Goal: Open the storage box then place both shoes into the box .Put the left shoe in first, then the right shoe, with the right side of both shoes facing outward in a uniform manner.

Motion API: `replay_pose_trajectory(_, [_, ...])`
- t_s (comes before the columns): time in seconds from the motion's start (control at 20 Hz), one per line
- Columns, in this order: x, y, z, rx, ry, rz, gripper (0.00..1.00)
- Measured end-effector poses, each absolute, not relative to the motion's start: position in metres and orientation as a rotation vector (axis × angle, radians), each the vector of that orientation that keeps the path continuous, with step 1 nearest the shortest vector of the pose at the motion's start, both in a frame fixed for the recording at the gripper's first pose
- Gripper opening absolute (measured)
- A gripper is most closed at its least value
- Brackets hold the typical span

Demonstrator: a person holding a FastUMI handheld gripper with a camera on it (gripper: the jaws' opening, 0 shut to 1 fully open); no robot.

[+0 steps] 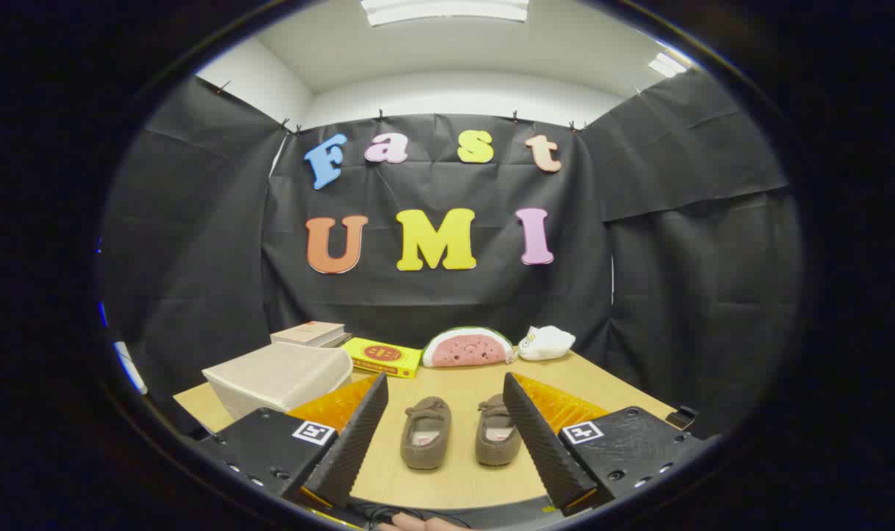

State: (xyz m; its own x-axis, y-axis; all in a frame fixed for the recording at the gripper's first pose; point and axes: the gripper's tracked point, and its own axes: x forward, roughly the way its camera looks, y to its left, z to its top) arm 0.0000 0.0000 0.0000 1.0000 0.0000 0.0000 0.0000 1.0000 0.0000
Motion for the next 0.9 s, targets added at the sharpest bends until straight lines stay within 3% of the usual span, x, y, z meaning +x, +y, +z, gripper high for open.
replay_pose_trajectory(0.9, [0.041,-0.016,-0.019,0.04,0.055,0.029,0.95])
